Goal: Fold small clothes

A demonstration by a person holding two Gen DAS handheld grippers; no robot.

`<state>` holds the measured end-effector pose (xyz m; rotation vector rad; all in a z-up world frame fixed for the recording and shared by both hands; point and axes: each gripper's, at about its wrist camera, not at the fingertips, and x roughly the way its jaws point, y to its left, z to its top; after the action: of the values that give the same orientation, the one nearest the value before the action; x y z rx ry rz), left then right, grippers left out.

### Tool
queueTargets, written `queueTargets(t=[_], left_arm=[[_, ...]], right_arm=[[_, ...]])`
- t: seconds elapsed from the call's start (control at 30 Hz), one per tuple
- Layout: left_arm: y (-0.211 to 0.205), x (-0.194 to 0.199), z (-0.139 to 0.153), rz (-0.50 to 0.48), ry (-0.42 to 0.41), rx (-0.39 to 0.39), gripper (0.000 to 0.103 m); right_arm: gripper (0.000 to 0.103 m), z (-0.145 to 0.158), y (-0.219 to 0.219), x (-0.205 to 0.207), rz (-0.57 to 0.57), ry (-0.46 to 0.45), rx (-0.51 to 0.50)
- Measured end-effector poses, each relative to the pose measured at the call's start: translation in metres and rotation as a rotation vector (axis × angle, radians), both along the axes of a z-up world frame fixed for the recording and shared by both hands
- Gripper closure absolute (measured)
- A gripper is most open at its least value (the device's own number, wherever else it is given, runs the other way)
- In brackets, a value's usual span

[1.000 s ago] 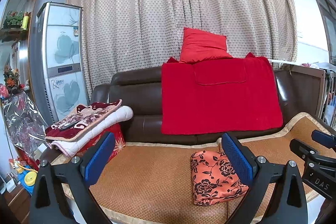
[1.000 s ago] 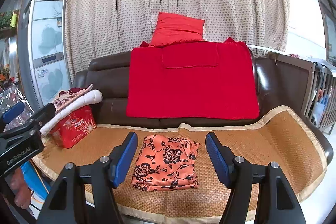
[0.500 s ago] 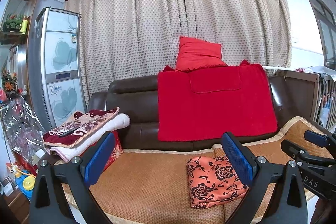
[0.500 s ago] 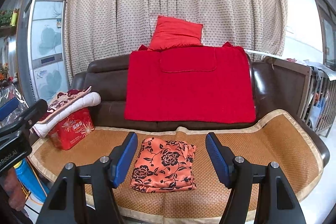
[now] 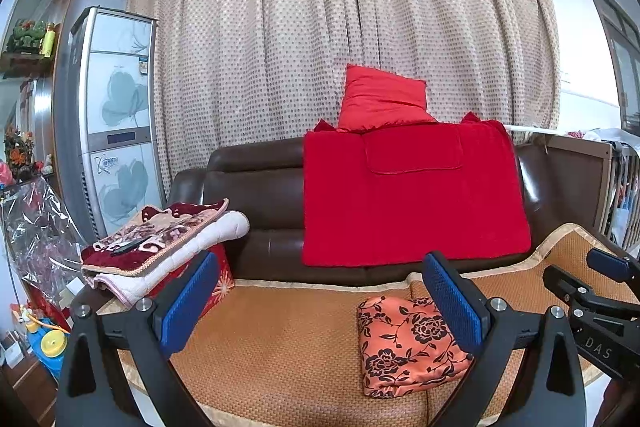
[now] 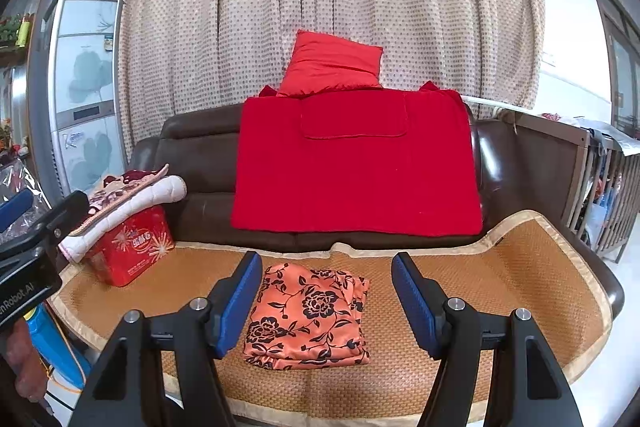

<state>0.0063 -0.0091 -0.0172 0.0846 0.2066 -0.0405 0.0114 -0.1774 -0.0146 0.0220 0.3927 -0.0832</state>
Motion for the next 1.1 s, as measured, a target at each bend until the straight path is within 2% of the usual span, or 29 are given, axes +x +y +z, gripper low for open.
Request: queueTargets(t=[0.57, 1.1], left_arm=[[0.002, 0.017, -0.012, 0.009, 0.039, -0.005, 0.002], [0.002, 0.031, -0.012, 0.003, 0.042, -0.011, 0.002]], right_arm=[[0.032, -0.013, 0.003, 0.016, -0.001, 0.04, 0.0], [0.032, -0.016, 0.004, 0.032, -0.013, 0.053, 0.009]])
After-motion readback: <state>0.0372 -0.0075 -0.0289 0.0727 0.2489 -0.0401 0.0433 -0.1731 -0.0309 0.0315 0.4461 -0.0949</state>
